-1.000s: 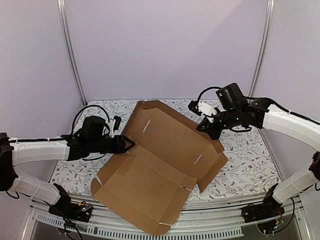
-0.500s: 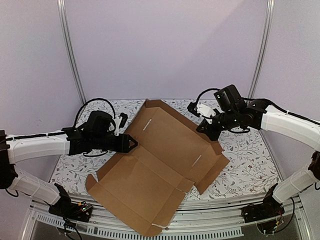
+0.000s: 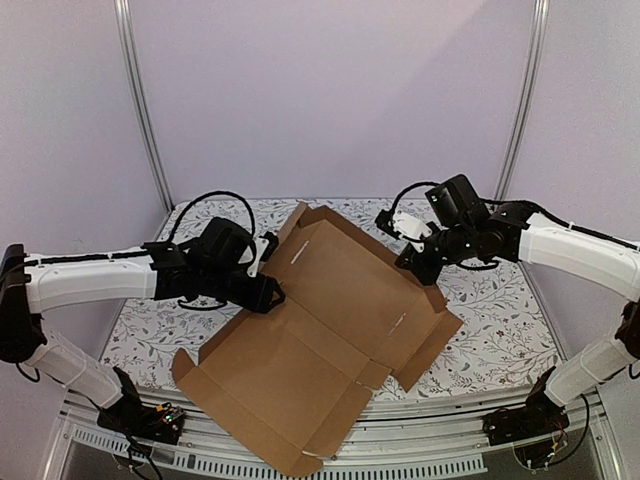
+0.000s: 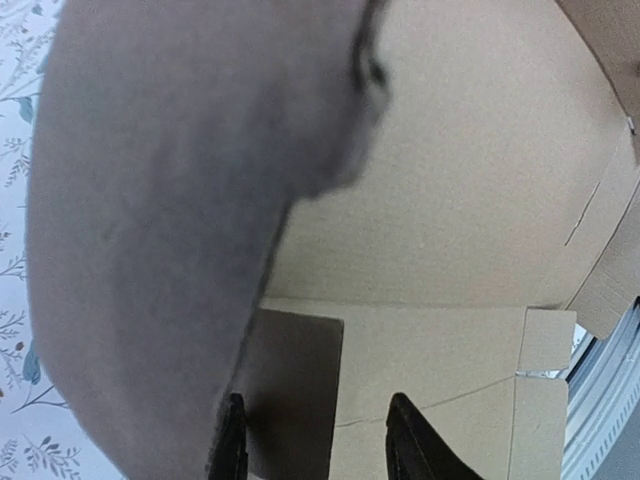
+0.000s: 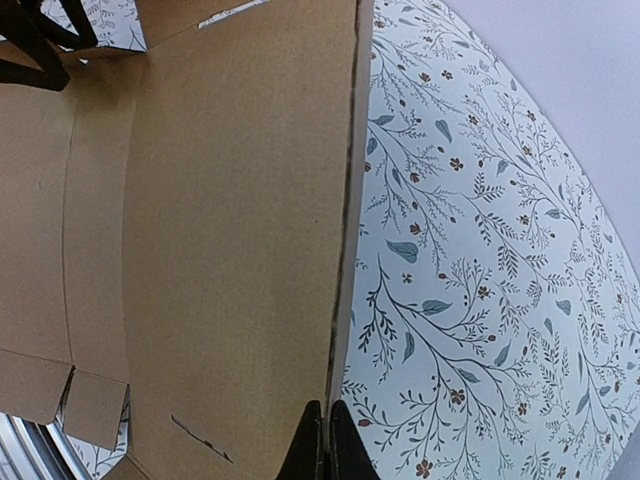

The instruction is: Fold the paper box

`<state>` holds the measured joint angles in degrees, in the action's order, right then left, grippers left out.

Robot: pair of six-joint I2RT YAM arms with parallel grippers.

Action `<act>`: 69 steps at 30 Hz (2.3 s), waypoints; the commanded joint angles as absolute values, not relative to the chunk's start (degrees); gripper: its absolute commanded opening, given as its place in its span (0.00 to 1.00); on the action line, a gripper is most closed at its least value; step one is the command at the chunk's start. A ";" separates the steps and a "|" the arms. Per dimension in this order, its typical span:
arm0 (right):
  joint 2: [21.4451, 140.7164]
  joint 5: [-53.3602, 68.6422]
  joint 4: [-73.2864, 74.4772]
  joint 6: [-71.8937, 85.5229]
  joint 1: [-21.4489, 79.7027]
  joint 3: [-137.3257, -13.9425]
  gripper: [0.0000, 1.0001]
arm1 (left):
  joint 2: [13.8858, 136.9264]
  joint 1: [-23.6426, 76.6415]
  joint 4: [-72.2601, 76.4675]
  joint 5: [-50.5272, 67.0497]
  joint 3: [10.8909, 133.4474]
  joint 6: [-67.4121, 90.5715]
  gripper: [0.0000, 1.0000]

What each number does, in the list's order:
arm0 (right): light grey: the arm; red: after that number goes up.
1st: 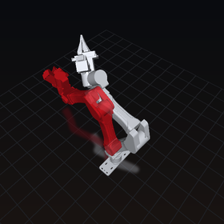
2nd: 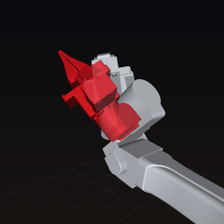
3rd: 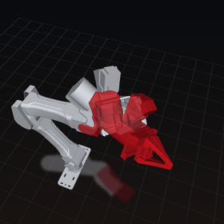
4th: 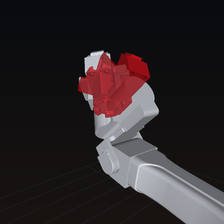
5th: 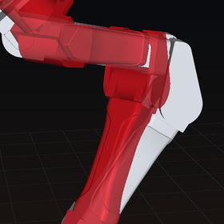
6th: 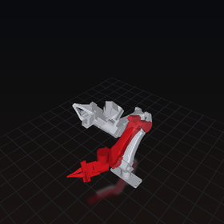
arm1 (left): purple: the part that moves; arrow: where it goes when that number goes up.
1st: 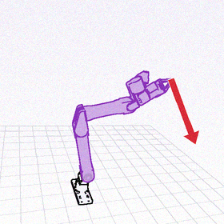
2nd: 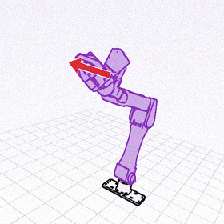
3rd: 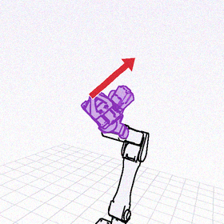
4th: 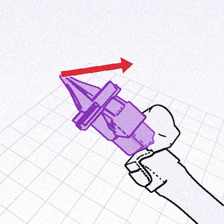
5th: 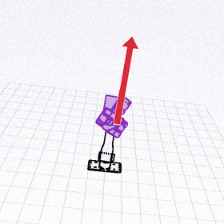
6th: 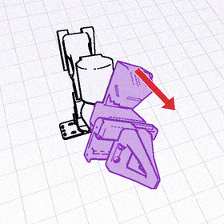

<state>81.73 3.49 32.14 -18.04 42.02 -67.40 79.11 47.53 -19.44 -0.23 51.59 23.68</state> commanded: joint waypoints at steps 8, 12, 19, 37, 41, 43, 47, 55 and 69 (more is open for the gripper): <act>84.75 2.31 30.81 -17.84 44.70 -65.84 0.00 | 89.78 52.73 -28.98 -3.88 64.15 19.25 0.46; 85.81 1.30 30.84 -18.02 45.66 -65.70 0.00 | 94.18 53.51 -31.94 -3.82 67.13 18.71 0.46; 87.09 0.31 30.30 -17.59 46.70 -65.30 0.00 | 98.39 54.66 -34.03 -3.96 69.73 19.54 0.46; 88.45 -3.75 30.88 -18.06 46.79 -65.29 0.00 | 90.78 54.76 -34.92 -7.08 66.10 20.69 0.47; 89.05 -4.83 31.42 -18.56 46.85 -65.32 0.00 | 86.08 54.80 -37.25 -8.08 66.30 20.51 0.49; 89.18 -5.28 31.62 -18.70 46.89 -65.23 0.00 | 83.60 54.55 -38.83 -8.07 66.68 19.93 0.51; 89.05 -6.07 31.71 -19.11 47.10 -64.65 0.00 | 78.86 53.57 -42.79 -7.48 67.10 19.61 0.52; 87.48 -8.56 29.47 -20.99 48.49 -62.19 0.00 | 67.60 49.48 -46.15 -7.59 65.48 19.28 0.55; 82.10 -19.32 24.56 -32.58 56.11 -61.10 0.00 | 59.65 38.70 -36.64 -5.16 54.56 20.75 0.53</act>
